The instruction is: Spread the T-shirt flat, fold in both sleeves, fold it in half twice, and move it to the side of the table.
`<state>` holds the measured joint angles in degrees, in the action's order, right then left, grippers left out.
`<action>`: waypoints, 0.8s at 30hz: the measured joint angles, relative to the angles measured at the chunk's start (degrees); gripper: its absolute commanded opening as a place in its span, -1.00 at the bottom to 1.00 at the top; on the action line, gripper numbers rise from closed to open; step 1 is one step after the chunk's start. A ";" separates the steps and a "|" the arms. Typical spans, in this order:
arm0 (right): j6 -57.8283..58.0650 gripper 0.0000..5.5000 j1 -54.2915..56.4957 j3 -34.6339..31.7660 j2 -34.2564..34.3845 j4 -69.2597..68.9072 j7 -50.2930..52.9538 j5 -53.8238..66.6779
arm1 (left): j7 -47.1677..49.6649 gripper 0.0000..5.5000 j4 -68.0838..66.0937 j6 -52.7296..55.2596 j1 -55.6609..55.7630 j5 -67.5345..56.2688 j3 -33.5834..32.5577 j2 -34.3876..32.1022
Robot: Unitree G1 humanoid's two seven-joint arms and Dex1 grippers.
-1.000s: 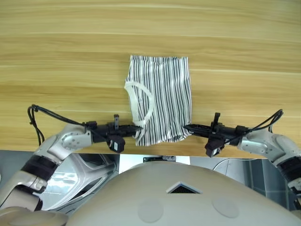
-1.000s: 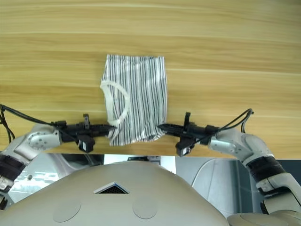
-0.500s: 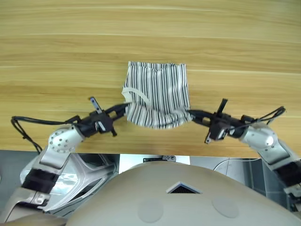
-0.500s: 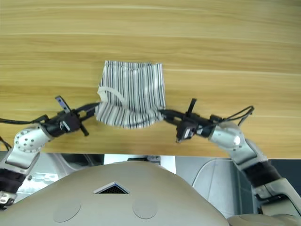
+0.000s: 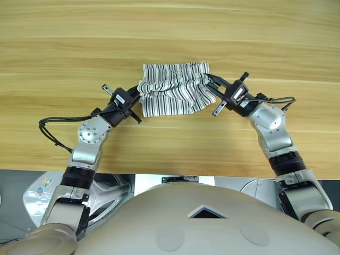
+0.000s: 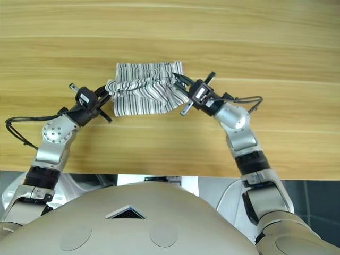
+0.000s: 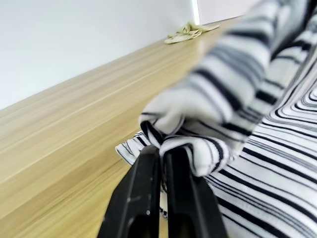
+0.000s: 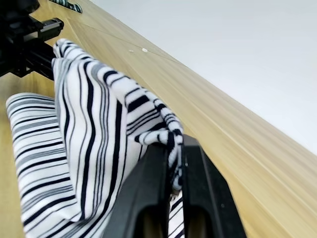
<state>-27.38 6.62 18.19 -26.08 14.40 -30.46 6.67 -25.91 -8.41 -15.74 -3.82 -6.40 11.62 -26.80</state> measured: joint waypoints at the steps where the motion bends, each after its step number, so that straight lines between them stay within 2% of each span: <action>1: -0.02 -0.96 1.07 -0.26 1.00 2.14 0.74 -1.40 | 0.58 -1.00 -0.56 0.73 0.62 0.53 -0.23 0.73; 2: -0.10 -0.96 2.38 -0.68 2.02 4.59 1.61 -2.54 | 0.83 -0.86 -1.37 1.32 1.68 0.79 -0.51 1.53; 3: -0.18 -0.82 3.96 -1.18 3.14 7.33 2.80 -3.96 | 1.68 -0.78 -2.65 2.20 3.06 1.85 -0.78 2.52; 11: -0.65 -0.27 14.32 -4.70 9.30 25.94 11.04 -10.08 | 6.64 -0.27 -12.58 4.27 13.19 6.22 -2.25 7.96; 16: 1.26 0.07 18.59 -7.28 11.10 35.26 17.15 -12.20 | 15.05 0.06 -22.20 4.46 19.50 6.73 -8.26 9.84; 18: 1.67 0.10 19.44 -7.72 12.06 37.17 19.83 -12.90 | 19.51 0.18 -23.00 4.46 19.75 6.07 -12.19 9.94; 21: 2.01 0.10 19.52 -10.07 12.06 35.79 22.17 -12.70 | 23.97 0.18 -18.87 4.65 17.58 1.24 -21.20 9.01; 24: 1.51 0.10 14.15 -8.60 13.76 18.85 19.63 -12.10 | 22.73 0.18 -11.63 4.86 13.48 -2.72 -23.46 10.47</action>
<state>-25.88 20.77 9.59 -12.32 33.25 -10.83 -5.43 -3.19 -20.04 -10.88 9.66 -9.12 -11.84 -16.33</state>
